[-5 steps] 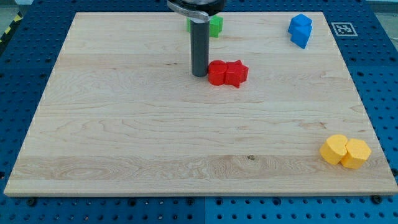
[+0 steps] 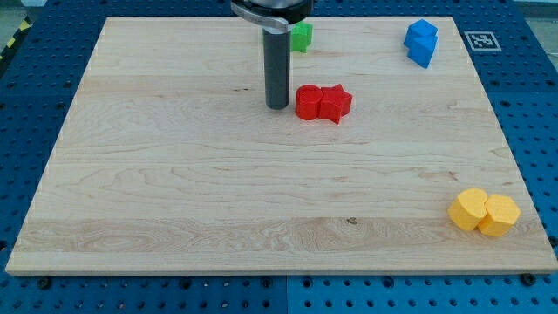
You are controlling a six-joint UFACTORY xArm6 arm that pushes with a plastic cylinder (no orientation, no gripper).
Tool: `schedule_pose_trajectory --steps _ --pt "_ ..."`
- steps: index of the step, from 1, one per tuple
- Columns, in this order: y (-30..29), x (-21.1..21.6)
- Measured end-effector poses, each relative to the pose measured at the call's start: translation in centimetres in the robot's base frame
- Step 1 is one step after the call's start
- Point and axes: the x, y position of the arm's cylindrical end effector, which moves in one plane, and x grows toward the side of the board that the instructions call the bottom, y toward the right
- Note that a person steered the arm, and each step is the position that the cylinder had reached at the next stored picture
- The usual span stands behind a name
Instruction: Push the red blocks below the green blocks
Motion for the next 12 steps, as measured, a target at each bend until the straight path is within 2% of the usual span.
schedule_pose_trajectory --steps 1,2,3,4,5,6,7,8,10,12 --pt "-0.1 5.6" --pt "4.7 8.6" --pt "12.1 8.3" --pt "16.8 6.3" --pt "17.9 2.7" --pt "17.7 2.0" --pt "16.3 -1.0" --pt "13.8 -2.1" --pt "9.2 -2.1" --pt "7.9 -1.7"
